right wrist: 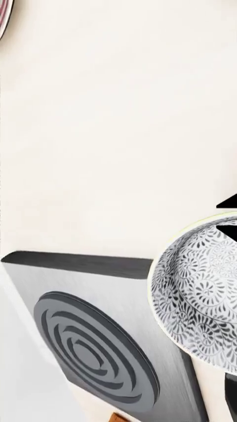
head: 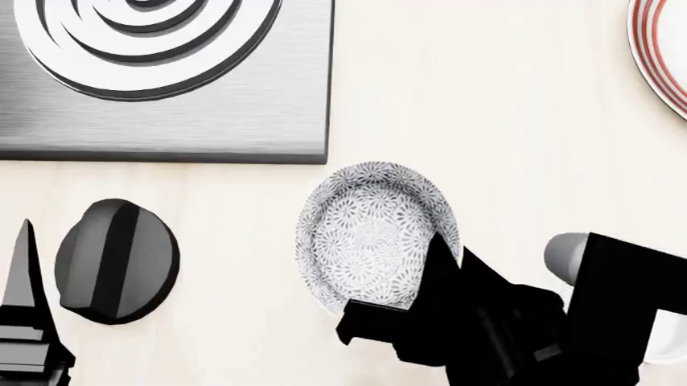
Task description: Pick the akita bowl next to the ramekin and place it on the plate.
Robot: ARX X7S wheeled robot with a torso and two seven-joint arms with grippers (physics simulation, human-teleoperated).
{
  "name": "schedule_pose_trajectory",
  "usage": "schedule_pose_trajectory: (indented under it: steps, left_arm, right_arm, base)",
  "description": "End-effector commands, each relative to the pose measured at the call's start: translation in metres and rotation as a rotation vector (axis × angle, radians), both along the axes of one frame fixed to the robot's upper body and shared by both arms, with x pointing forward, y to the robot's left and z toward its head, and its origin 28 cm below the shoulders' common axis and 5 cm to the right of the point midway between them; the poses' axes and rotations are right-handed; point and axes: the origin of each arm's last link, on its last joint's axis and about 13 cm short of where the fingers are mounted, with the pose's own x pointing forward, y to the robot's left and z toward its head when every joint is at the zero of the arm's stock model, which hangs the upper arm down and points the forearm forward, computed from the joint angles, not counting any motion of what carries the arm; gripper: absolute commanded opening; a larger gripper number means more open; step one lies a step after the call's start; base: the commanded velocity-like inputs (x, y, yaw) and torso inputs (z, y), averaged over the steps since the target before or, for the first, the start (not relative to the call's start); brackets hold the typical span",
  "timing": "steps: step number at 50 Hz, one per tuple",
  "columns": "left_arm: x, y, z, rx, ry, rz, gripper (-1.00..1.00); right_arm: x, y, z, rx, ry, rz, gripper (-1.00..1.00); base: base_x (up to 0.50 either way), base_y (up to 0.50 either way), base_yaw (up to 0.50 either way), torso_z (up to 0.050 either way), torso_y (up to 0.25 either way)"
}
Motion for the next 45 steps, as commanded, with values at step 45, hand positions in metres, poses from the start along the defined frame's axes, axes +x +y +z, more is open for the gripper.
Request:
schedule_pose_trajectory:
  steps: [45]
  left_arm:
    - [0.002,-0.003,-0.004,-0.003,0.017,-0.012,1.00]
  right_arm:
    - [0.063,-0.024,0.057,0.168,0.052,-0.049,-1.00]
  base:
    - [0.00,0.00,0.00,0.000,0.000]
